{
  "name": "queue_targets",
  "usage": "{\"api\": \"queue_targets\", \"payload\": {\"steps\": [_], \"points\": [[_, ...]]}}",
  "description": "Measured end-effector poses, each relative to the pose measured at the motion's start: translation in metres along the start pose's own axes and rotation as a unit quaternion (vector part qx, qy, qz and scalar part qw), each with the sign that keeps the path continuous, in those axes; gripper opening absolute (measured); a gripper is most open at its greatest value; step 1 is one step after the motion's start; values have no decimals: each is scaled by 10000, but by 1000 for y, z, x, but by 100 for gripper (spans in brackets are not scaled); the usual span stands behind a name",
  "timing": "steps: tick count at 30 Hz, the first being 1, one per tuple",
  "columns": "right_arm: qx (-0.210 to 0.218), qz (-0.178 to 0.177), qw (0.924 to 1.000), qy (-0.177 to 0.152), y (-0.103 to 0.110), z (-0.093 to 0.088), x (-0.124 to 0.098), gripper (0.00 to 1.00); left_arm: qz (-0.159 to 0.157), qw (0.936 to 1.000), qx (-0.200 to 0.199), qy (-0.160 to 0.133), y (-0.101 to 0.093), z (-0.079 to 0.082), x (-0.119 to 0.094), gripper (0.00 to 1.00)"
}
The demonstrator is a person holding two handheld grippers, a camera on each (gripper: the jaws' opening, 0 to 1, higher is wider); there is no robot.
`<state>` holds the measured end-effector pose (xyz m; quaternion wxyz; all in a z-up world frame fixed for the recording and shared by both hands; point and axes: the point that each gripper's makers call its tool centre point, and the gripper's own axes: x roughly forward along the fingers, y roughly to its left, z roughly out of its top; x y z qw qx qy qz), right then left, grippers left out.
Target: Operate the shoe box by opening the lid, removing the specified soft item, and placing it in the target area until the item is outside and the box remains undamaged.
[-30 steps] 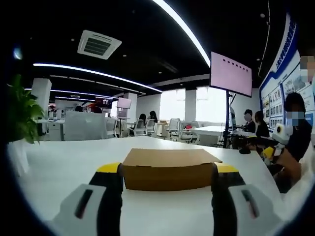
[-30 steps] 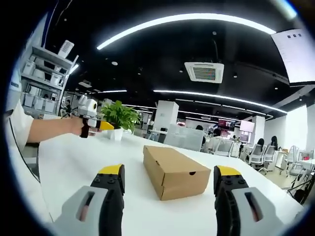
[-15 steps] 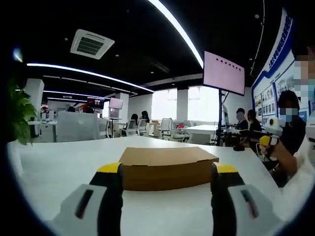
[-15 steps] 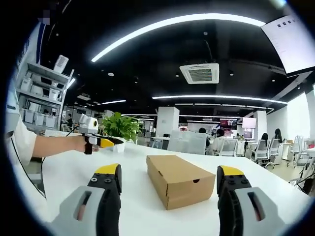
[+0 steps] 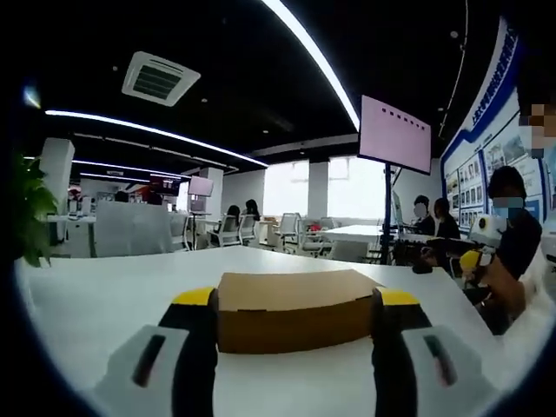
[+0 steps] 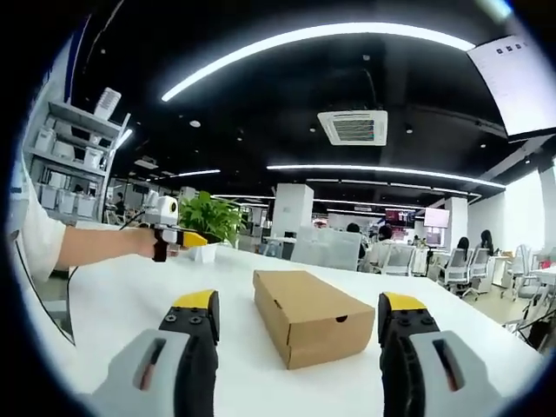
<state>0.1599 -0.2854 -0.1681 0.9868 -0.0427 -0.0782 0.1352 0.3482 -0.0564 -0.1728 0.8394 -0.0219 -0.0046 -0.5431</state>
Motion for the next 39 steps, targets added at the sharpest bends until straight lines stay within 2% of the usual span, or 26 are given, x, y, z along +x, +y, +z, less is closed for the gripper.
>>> {"api": "queue_targets", "payload": {"steps": [2, 5, 7, 8, 9, 13, 16, 19, 24, 26, 30, 32, 33, 34, 36, 39], "points": [[162, -135, 9997, 97, -7, -3, 1, 77, -115, 9999, 9, -36, -3, 1, 1, 74], [236, -216, 9994, 112, -13, -5, 4, 79, -133, 9998, 117, 93, -1, -5, 5, 74], [135, -174, 9994, 250, -12, -9, 6, 75, -59, 9996, 178, 221, 5, -10, 7, 74], [-74, -251, 9989, 395, -13, -13, 8, 75, -23, 9994, 210, 287, 9, -13, 9, 75], [-200, -286, 9986, 405, -12, -14, 11, 75, -21, 9992, 234, 330, 11, -15, 10, 75], [68, -232, 9996, 166, -7, -3, 21, 80, -3, 9986, 305, 428, 22, -13, 16, 76], [42, -328, 9994, 49, -9, 8, 25, 82, -58, 9987, 298, 407, 26, -5, 19, 64], [27, -389, 9992, -52, -11, 15, 26, 84, 73, 9994, 177, 298, 33, 3, 24, 74], [42, -417, 9991, -17, -14, 14, 29, 85, 42, 9996, 231, 182, 32, 8, 26, 77], [70, -425, 9991, -19, -17, 13, 30, 86, -12, 9994, 198, 274, 32, 4, 27, 75], [58, -413, 9991, 119, -22, 10, 36, 85, 60, 9991, 232, 346, 39, 4, 30, 77], [-147, -353, 9985, 397, -24, 8, 42, 85, -58, 9988, 197, 453, 37, 6, 35, 79], [-275, -274, 9985, 375, -24, 14, 46, 85, -175, 9974, 319, 615, 34, 8, 39, 82], [-365, -317, 9983, 337, -27, 21, 48, 85, -305, 9965, 429, 647, 31, 12, 43, 86], [-483, -401, 9976, 292, -31, 30, 50, 84, -362, 9971, 342, 569, 32, 20, 48, 88], [-512, -463, 9971, 316, -34, 33, 52, 83, -400, 9983, 240, 345, 30, 32, 54, 88]]}}
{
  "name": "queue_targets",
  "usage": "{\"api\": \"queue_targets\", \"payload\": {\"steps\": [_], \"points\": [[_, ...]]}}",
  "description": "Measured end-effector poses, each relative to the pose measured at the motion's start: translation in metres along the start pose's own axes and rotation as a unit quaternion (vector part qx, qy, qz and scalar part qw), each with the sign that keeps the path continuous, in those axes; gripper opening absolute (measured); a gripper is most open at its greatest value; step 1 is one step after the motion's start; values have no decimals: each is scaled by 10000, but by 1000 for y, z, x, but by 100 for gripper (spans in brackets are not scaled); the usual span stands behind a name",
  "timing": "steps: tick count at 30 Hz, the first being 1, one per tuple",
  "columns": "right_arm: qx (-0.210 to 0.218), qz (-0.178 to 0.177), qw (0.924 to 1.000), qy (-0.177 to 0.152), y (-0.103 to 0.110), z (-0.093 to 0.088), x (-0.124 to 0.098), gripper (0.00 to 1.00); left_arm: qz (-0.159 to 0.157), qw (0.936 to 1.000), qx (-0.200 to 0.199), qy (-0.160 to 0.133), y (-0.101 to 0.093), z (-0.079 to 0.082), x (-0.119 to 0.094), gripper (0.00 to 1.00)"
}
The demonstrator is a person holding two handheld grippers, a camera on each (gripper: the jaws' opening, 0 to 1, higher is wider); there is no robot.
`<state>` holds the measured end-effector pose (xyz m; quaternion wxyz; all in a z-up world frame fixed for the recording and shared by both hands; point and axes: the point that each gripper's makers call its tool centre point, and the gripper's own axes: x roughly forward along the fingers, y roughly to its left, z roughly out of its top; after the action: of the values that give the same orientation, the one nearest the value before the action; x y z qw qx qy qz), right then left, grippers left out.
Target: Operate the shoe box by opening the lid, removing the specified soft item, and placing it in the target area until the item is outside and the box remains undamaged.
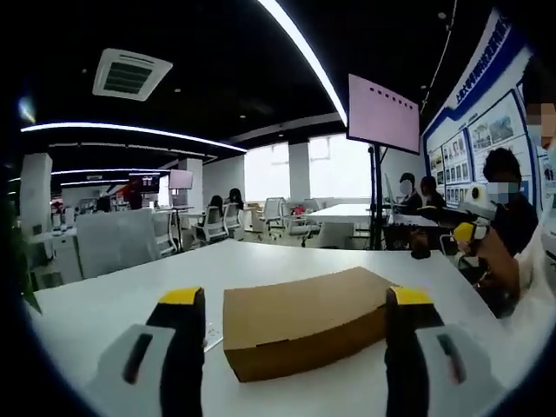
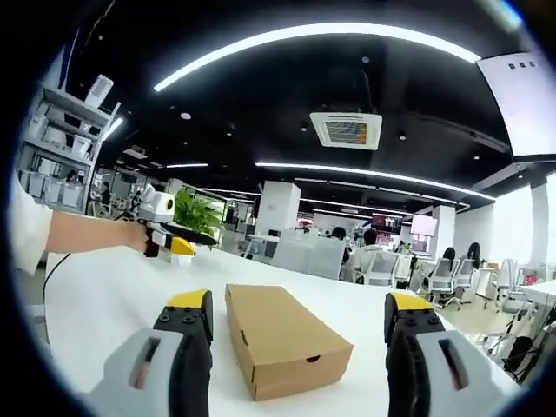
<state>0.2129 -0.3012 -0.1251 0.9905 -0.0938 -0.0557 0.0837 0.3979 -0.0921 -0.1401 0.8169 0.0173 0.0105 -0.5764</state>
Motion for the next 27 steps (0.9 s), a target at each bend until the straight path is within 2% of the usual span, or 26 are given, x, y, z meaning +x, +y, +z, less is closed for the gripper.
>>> {"api": "queue_targets", "payload": {"steps": [2, 5, 6, 8, 13, 15, 19, 21, 27], "points": [[-18, -7, 10000, 22, 0, -2, 2, 83, -39, 9999, -32, -133, 0, 6, 3, 89], [9, 3, 9999, 173, 1, -10, 4, 82, -64, 9999, -53, -136, -2, 4, 8, 89], [94, -42, 9998, 193, -1, -12, 4, 82, -82, 9999, -27, -100, -2, 2, 10, 89], [319, -118, 9994, 25, -5, -8, 3, 82, -102, 9999, -16, -36, -2, -2, 12, 90], [557, -65, 9984, 30, -4, -16, 5, 82, -125, 9999, -3, 33, 7, -14, 16, 90], [522, -47, 9986, -99, -2, -16, 5, 82, -126, 9999, -41, 31, 9, -18, 16, 90], [413, -46, 9991, -52, -2, -23, 9, 82, -118, 9998, -145, 112, 13, -33, 17, 88], [444, -36, 9989, -133, -2, -22, 11, 82, -125, 9997, -164, 138, 14, -39, 18, 88], [567, -34, 9984, 50, 0, -38, 16, 83, -108, 9994, -270, 168, 20, -51, 21, 88]]}}
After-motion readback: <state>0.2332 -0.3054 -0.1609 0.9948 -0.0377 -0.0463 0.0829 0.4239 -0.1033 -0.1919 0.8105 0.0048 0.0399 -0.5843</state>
